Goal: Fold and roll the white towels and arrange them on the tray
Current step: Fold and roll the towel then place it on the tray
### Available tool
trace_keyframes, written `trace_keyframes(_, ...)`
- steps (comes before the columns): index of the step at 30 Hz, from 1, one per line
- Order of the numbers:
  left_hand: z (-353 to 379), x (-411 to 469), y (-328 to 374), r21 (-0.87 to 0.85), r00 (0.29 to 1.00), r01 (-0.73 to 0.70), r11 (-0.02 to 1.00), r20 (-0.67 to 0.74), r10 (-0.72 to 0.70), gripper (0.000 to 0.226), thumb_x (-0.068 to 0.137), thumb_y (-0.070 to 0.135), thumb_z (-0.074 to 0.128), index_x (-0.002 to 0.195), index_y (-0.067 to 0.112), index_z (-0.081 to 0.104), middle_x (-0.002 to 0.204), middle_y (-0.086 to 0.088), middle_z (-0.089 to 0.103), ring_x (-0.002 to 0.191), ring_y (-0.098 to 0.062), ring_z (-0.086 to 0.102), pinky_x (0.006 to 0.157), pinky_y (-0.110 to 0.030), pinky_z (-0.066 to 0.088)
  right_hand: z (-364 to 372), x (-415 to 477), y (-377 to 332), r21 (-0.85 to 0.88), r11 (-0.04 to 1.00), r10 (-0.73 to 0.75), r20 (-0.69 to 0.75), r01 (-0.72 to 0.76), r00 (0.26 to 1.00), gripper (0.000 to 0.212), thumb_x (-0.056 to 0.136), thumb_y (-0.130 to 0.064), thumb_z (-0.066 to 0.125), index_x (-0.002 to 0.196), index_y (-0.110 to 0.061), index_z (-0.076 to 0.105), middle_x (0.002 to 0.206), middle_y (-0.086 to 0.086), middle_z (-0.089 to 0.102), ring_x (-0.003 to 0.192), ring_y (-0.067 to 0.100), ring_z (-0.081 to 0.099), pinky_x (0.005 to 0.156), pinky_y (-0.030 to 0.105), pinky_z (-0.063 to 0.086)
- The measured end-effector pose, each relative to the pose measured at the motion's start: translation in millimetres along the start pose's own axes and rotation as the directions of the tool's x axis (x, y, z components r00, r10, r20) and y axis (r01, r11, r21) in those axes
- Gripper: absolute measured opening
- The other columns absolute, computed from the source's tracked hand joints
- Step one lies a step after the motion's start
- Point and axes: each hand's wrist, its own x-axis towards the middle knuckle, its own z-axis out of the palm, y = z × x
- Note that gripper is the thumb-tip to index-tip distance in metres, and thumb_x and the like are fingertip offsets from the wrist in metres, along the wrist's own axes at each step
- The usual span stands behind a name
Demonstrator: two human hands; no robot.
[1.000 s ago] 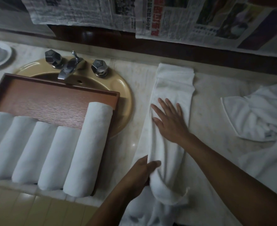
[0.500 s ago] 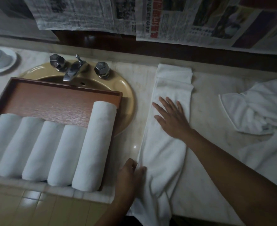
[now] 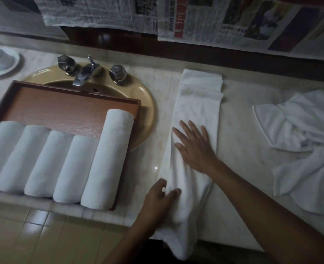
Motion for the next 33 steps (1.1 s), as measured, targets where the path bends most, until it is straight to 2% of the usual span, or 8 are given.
trace_keyframes(4, 10.1, -8.2, -15.0, 0.363, 0.991, -0.018, 0.932, -0.117, 0.065, 0.034, 0.096, 0.048, 0.064, 0.108, 0.024, 0.044, 0.086, -0.004, 0.068, 0.074, -0.023, 0.062, 0.061, -0.035, 0.042, 0.5, 3.7, 4.9, -0.045, 0.999, -0.022, -0.008, 0.022, 1.000, 0.058, 0.105, -0.055, 0.027, 0.160, -0.037, 0.029, 0.171, -0.006, 0.019, 0.158, 0.023, 0.015, 0.123, 0.058, 0.015)
trace_keyframes(9, 10.9, -11.3, -32.1, 0.286, 0.964, -0.032, 0.958, -0.244, 0.105, 0.023, 0.102, 0.042, 0.056, 0.095, 0.023, 0.045, 0.069, 0.000, 0.061, 0.068, -0.028, 0.062, 0.059, -0.035, 0.036, 1.6, 3.3, 4.0, -0.041, 0.999, -0.021, 0.005, 0.022, 1.000, 0.058, 0.105, -0.056, 0.027, 0.160, -0.037, 0.030, 0.171, -0.005, 0.020, 0.158, 0.023, 0.016, 0.123, 0.059, 0.016)
trace_keyframes(16, 8.2, -5.1, -35.8, 0.257, 0.963, 0.060, 0.965, -0.268, 0.012, 0.023, 0.097, 0.044, 0.064, 0.097, 0.024, 0.054, 0.079, 0.004, 0.064, 0.074, -0.017, 0.063, 0.062, -0.031, 0.045, -9.0, -21.7, -27.9, -0.023, 1.000, -0.016, -0.045, 0.015, 0.999, 0.057, 0.104, -0.049, 0.040, 0.159, -0.034, 0.035, 0.170, 0.005, 0.021, 0.158, 0.031, 0.013, 0.122, 0.066, 0.012)
trace_keyframes(20, 6.6, -4.6, -34.5, 0.232, 0.966, 0.081, 0.969, -0.256, -0.019, 0.023, 0.097, 0.046, 0.065, 0.100, 0.026, 0.055, 0.083, 0.008, 0.063, 0.075, -0.010, 0.064, 0.064, -0.028, 0.054, 1.9, -50.5, -33.2, -0.038, 0.995, -0.086, 0.049, 0.088, 0.995, 0.059, 0.106, -0.055, 0.027, 0.162, -0.037, 0.022, 0.173, -0.003, 0.010, 0.159, 0.022, 0.003, 0.123, 0.062, 0.011)
trace_keyframes(25, 7.3, -9.6, -36.9, 0.236, 0.969, 0.044, 0.971, -0.248, 0.017, 0.025, 0.095, 0.044, 0.068, 0.105, 0.026, 0.055, 0.083, 0.012, 0.059, 0.075, -0.008, 0.063, 0.068, -0.031, 0.059, -4.3, -38.8, -24.6, -0.015, 0.996, -0.088, 0.090, 0.090, 0.992, 0.058, 0.107, -0.053, 0.027, 0.162, -0.037, 0.022, 0.173, -0.005, 0.010, 0.159, 0.023, 0.003, 0.123, 0.063, 0.009)
trace_keyframes(28, 6.5, -10.3, -36.1, 0.230, 0.964, 0.050, 0.972, -0.264, 0.013, 0.026, 0.093, 0.042, 0.070, 0.103, 0.023, 0.057, 0.085, 0.008, 0.061, 0.074, -0.008, 0.062, 0.064, -0.028, 0.055, -10.6, -65.7, -32.3, 0.115, 0.993, 0.033, 0.034, -0.037, 0.999, 0.057, 0.104, -0.046, 0.042, 0.158, -0.029, 0.036, 0.168, 0.004, 0.025, 0.156, 0.029, 0.017, 0.122, 0.059, 0.017)
trace_keyframes(30, 4.5, -9.0, -35.5, 0.224, 0.960, 0.052, 0.973, -0.281, 0.014, 0.027, 0.092, 0.042, 0.072, 0.101, 0.021, 0.059, 0.081, 0.008, 0.061, 0.074, -0.010, 0.062, 0.065, -0.030, 0.053, -18.6, -103.1, -38.7, 0.229, 0.960, 0.183, -0.078, -0.161, 0.980, 0.051, 0.098, -0.040, 0.053, 0.145, -0.020, 0.054, 0.152, 0.010, 0.049, 0.142, 0.034, 0.042, 0.113, 0.052, 0.036)
trace_keyframes(33, 4.9, -11.5, -37.1, 0.259, 0.959, 0.021, 0.966, -0.280, 0.055, 0.027, 0.092, 0.040, 0.072, 0.101, 0.017, 0.061, 0.080, 0.010, 0.060, 0.077, -0.015, 0.062, 0.069, -0.031, 0.050, -27.4, -173.5, -43.2, 0.285, 0.840, 0.500, -0.076, -0.461, 0.863, 0.035, 0.094, -0.041, 0.063, 0.119, -0.016, 0.066, 0.118, 0.011, 0.064, 0.108, 0.035, 0.057, 0.088, 0.045, 0.048)
